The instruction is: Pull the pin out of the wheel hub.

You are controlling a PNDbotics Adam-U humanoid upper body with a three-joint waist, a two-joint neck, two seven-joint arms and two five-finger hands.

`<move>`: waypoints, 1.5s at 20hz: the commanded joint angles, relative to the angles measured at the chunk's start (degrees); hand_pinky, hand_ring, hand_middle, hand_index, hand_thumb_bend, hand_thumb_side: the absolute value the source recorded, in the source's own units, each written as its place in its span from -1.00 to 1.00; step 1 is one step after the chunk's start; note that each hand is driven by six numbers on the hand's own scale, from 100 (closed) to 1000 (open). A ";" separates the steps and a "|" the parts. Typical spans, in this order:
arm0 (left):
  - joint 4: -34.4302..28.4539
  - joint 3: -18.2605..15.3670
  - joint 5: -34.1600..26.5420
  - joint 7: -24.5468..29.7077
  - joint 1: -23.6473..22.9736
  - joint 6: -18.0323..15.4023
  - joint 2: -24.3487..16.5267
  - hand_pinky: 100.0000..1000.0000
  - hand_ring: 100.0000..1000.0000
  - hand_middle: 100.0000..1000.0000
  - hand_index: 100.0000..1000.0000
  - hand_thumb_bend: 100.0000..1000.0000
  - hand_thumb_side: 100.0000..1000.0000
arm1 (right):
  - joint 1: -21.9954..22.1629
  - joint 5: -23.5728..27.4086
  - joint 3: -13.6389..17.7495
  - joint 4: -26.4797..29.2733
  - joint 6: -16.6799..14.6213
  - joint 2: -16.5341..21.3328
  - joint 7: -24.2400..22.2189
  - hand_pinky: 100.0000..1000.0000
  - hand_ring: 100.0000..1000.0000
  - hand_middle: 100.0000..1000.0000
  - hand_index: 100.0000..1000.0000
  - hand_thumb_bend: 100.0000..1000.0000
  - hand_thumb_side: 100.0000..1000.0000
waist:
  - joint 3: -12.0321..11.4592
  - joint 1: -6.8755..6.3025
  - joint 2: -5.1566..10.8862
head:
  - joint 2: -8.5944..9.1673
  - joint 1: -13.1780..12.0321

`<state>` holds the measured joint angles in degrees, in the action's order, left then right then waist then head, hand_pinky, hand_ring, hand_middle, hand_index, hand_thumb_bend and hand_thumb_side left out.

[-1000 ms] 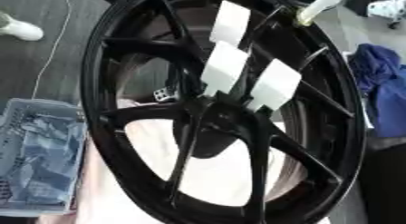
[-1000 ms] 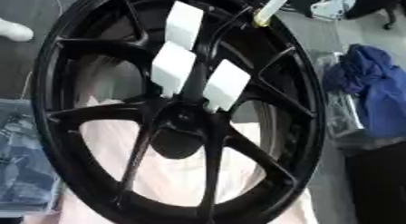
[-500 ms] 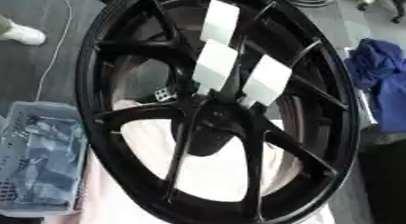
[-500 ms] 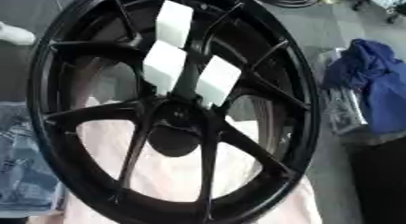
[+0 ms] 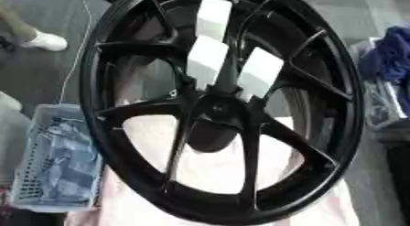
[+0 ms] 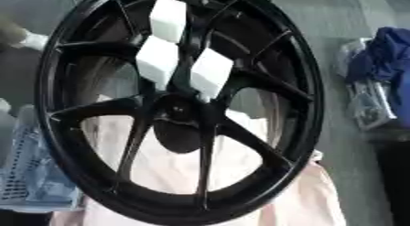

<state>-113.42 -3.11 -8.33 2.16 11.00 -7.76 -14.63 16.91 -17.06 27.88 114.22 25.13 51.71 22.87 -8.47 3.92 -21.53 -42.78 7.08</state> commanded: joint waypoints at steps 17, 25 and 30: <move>-1.17 -0.93 -1.21 -0.98 0.10 -0.64 -0.07 0.73 0.35 0.24 0.40 -1.00 0.36 | 3.19 -7.53 -3.13 0.37 -1.57 -9.51 2.80 0.33 0.66 0.61 0.71 -0.44 -1.00 | 1.44 -1.84 2.92 | -1.32 -0.71; -1.17 -0.62 -1.53 -0.64 0.89 -0.85 -0.23 0.73 0.35 0.24 0.40 -1.00 0.36 | 1.14 0.78 -7.48 0.37 -15.06 -10.60 15.45 0.20 0.50 0.29 0.56 -0.90 -0.77 | 1.22 -1.89 2.63 | -0.89 -0.88; -1.17 -0.42 -1.83 -0.49 1.28 -1.23 -0.42 0.73 0.35 0.24 0.40 -1.00 0.35 | 0.00 5.50 -11.05 0.37 -27.82 -11.81 21.47 0.17 0.49 0.25 0.57 -1.00 -0.60 | 0.74 -1.97 2.49 | -0.66 -0.85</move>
<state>-113.42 -3.57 -9.88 1.55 11.70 -8.69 -14.14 17.04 -12.86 17.07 114.19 0.04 39.13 43.02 -7.77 2.01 -19.82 -43.73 6.21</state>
